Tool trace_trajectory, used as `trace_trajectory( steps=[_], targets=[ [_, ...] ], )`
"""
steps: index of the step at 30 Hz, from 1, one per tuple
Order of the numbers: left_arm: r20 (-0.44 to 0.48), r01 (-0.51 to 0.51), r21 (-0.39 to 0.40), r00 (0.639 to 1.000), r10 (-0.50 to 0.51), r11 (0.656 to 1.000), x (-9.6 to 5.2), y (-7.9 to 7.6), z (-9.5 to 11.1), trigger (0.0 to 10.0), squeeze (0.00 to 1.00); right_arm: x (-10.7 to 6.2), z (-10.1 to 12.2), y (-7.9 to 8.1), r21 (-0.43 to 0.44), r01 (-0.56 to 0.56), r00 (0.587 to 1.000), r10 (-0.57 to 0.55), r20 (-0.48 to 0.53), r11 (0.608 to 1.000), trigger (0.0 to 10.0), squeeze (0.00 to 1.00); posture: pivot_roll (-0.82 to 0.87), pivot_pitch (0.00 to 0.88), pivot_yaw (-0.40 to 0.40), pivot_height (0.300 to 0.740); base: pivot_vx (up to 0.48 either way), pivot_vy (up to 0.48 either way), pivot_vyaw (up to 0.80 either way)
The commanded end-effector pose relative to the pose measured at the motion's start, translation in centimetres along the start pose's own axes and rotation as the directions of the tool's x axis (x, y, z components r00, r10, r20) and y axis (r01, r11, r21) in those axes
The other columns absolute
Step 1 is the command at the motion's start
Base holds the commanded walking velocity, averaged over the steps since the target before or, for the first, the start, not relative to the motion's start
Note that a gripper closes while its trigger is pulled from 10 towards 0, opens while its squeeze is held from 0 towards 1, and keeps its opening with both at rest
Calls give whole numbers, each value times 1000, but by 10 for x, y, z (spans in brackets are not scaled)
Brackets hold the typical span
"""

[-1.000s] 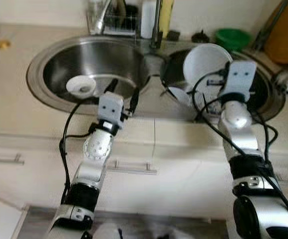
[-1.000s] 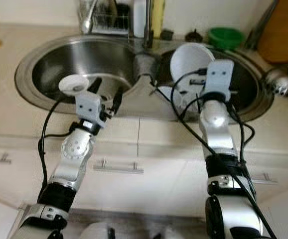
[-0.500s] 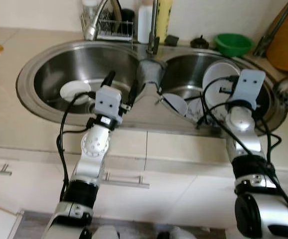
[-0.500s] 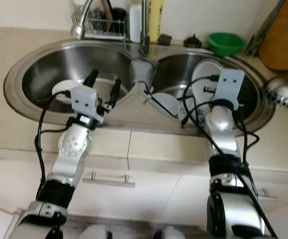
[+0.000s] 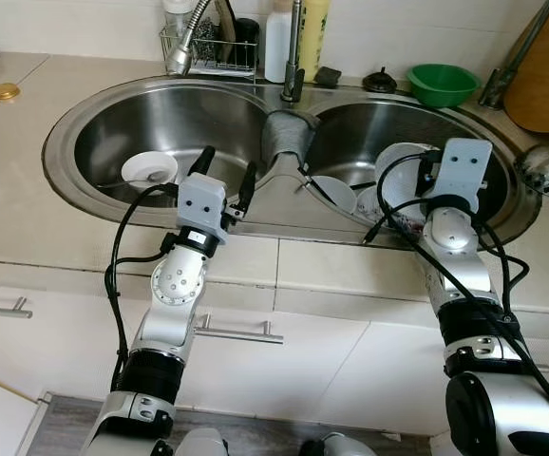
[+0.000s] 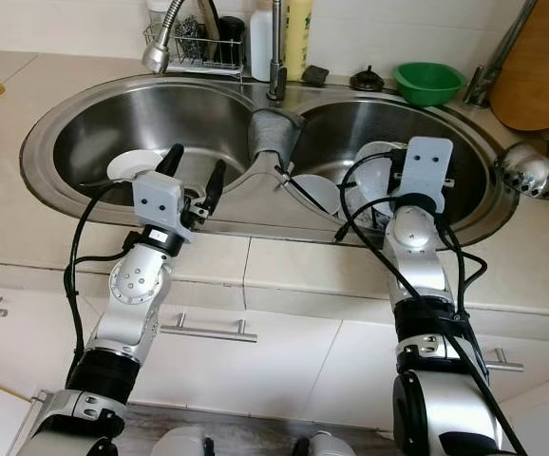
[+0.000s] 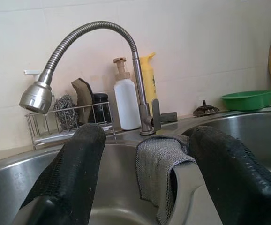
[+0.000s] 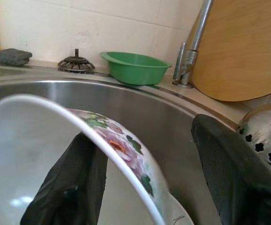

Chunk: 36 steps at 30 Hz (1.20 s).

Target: Kitchen organization

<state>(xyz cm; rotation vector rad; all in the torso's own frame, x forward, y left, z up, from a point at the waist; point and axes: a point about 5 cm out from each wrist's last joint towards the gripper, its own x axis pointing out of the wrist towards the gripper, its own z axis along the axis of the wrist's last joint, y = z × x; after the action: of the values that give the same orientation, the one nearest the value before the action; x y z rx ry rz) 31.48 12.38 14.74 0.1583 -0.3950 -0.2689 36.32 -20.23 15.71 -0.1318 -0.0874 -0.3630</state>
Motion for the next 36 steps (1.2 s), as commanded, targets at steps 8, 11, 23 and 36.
trace_trajectory(
  steps=[8,11,23,36],
  targets=[
    [-12,21,-7,1000,-21,1000,2,-4,-1,10000,0,-9,-12,33,-63,-335,939,327,-107,940,10000,1000,182,0,-56,740,0,0,0],
    [-20,23,-2,1000,-23,1000,3,-4,-2,10000,0,-17,-27,45,-172,-472,873,431,-228,865,10000,1000,181,0,-56,740,0,0,0],
    [-27,21,-1,999,-21,1000,2,-5,-3,10000,0,-16,-27,42,-135,-455,874,412,-258,880,10000,0,180,0,-60,740,0,0,0],
    [-24,11,-18,1000,-11,1000,2,-3,-2,10000,0,-27,13,22,27,-272,958,268,99,962,10000,0,179,0,-66,740,0,0,0]
  ],
)
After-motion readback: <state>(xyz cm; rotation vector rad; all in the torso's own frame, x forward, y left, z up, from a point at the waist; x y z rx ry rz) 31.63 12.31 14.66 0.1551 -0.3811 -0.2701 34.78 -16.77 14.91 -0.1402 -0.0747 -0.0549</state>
